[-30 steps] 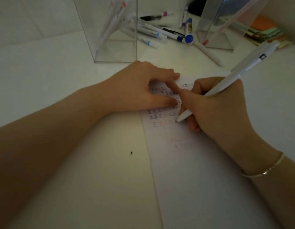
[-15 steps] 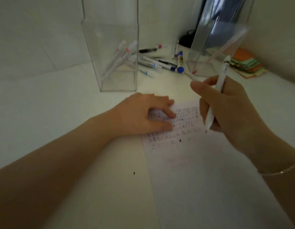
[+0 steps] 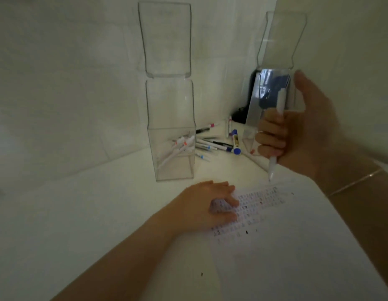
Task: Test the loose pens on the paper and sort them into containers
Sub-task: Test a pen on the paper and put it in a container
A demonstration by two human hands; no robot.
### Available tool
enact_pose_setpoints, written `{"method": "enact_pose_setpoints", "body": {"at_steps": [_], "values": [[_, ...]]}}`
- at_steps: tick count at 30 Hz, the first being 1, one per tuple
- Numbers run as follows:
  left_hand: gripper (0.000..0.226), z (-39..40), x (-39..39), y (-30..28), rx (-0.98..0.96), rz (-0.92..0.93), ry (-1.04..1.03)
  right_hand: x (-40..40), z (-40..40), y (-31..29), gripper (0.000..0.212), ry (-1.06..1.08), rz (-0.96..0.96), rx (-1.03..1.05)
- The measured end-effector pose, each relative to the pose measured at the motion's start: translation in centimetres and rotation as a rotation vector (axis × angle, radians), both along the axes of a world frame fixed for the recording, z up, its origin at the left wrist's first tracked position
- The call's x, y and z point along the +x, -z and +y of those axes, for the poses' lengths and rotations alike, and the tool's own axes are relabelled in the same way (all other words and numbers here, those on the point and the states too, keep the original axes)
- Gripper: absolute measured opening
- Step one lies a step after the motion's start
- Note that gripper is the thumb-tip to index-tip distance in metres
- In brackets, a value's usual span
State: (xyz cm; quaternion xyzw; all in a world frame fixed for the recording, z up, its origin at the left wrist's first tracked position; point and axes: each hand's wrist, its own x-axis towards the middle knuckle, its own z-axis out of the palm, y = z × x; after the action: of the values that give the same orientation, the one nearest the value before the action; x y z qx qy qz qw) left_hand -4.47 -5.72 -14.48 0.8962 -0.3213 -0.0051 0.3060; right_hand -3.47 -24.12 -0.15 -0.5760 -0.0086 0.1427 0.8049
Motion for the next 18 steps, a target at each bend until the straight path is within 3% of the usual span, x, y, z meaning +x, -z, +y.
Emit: {"method": "enact_pose_setpoints", "body": {"at_steps": [3, 7, 13, 15, 18], "values": [[0.038, 0.1, 0.0, 0.0, 0.005, -0.008, 0.014, 0.5, 0.6, -0.4, 0.065, 0.016, 0.034, 0.038], [0.037, 0.1, 0.0, -0.1, 0.009, -0.021, 0.019, 1.1, 2.3, -0.8, 0.052, 0.072, 0.015, 0.082], [0.037, 0.0, 0.0, -0.3, -0.021, -0.012, 0.025, 2.6, 6.2, -4.0, 0.053, -0.002, -0.123, 0.217], [0.037, 0.0, 0.0, -0.4, -0.03, -0.007, 0.025, 3.2, 8.5, -5.2, 0.045, 0.096, -0.221, 0.085], [0.036, 0.0, 0.0, -0.4, -0.035, -0.019, 0.022, 4.0, 11.3, -5.4, 0.047, 0.28, -0.542, -0.413]]}}
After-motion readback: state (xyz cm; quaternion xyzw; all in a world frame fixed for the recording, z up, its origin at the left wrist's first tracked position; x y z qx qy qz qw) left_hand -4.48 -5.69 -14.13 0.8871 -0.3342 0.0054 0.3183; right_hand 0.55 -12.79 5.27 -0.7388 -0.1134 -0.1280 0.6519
